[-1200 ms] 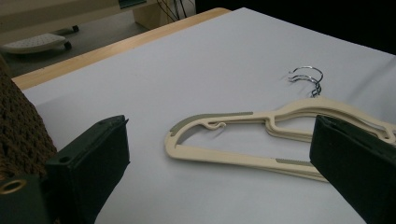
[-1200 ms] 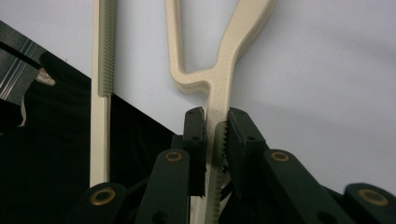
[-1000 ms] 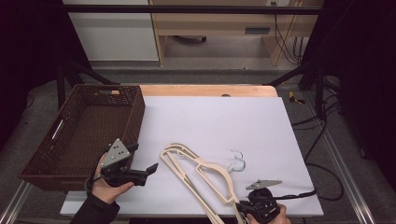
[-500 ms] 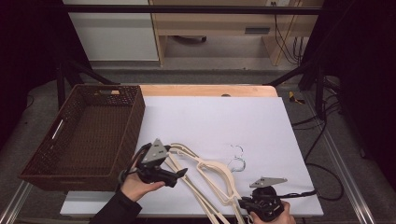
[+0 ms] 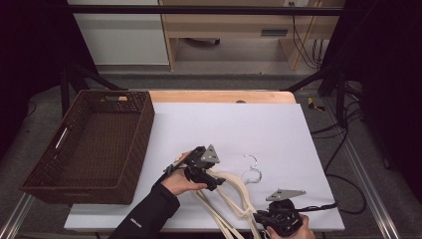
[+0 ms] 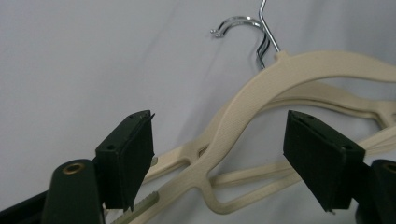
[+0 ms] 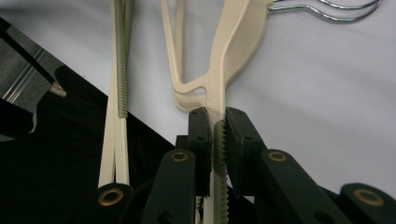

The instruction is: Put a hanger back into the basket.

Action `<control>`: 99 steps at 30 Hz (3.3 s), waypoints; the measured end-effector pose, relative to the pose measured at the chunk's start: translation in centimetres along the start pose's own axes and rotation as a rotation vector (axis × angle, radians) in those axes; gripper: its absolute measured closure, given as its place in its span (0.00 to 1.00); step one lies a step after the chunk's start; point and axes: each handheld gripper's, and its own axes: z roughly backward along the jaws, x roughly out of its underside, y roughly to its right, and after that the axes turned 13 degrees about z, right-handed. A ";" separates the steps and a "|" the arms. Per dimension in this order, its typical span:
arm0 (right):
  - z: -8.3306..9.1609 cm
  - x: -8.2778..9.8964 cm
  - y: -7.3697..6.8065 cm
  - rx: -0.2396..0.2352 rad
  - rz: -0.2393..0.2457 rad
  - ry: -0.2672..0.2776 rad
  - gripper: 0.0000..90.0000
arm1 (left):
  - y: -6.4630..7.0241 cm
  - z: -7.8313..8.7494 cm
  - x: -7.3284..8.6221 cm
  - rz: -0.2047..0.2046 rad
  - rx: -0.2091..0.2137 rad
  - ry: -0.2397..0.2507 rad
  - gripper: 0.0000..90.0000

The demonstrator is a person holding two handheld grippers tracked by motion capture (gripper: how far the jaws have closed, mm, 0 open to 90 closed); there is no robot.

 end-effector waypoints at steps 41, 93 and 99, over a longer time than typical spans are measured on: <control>0.9 -0.8 1.1 -0.017 0.062 0.057 0.61 | 1.6 0.4 0.6 -0.253 -0.030 -0.062 0.84; -0.5 -7.9 4.1 -0.518 0.423 0.196 0.96 | 2.6 6.2 1.1 -0.142 0.258 -0.023 0.88; 0.3 -7.9 4.4 -0.492 0.418 0.294 0.85 | 3.6 7.6 1.4 -0.132 0.260 0.015 0.94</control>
